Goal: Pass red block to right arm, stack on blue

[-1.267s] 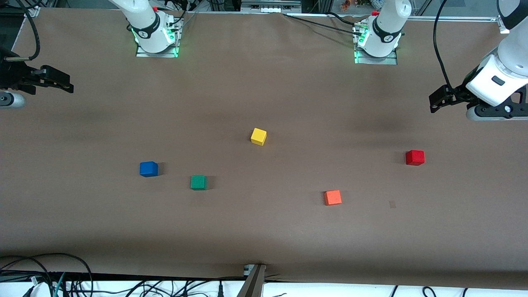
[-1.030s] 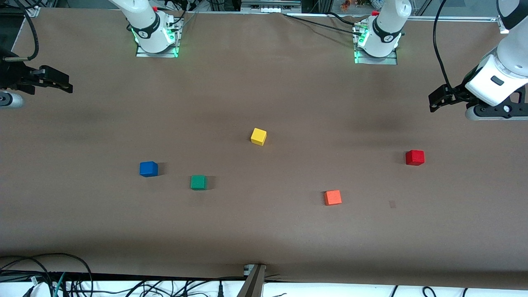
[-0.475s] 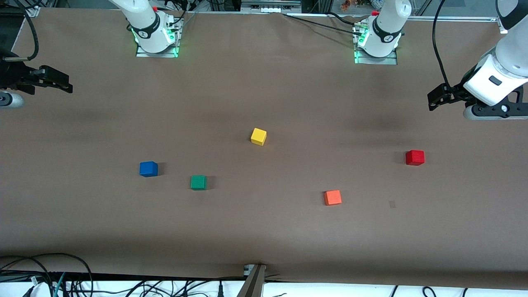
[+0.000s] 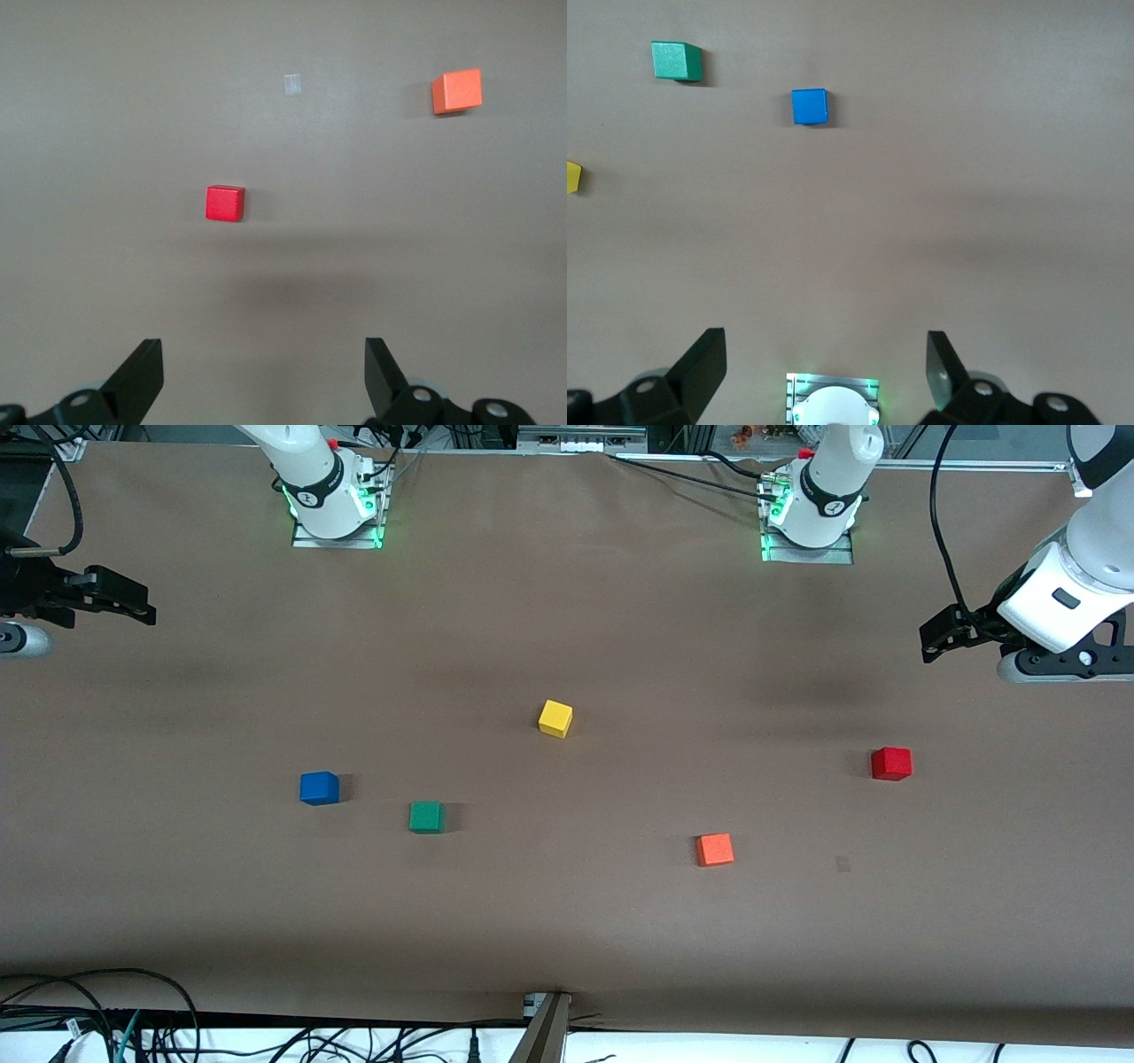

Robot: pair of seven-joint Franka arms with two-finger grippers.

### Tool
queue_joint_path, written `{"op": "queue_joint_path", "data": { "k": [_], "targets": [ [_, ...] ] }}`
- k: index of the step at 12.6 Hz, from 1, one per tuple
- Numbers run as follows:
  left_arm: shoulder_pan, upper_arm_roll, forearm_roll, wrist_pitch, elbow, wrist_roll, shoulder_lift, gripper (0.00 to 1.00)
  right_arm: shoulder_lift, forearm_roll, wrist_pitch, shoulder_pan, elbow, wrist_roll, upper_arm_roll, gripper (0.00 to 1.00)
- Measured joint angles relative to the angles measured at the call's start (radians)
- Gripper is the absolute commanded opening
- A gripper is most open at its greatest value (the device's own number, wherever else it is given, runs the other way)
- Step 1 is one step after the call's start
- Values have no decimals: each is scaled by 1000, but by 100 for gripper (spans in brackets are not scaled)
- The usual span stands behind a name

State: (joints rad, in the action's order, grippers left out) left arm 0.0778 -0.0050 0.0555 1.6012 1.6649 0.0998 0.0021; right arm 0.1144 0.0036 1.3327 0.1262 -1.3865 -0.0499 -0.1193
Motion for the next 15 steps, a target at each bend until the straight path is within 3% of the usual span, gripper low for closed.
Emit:
{"op": "queue_joint_path", "data": {
  "k": [15],
  "targets": [
    [-2,3,0,-59,5,4,15,100,0,0,0,-2,0,0,0,100]
  ]
}}
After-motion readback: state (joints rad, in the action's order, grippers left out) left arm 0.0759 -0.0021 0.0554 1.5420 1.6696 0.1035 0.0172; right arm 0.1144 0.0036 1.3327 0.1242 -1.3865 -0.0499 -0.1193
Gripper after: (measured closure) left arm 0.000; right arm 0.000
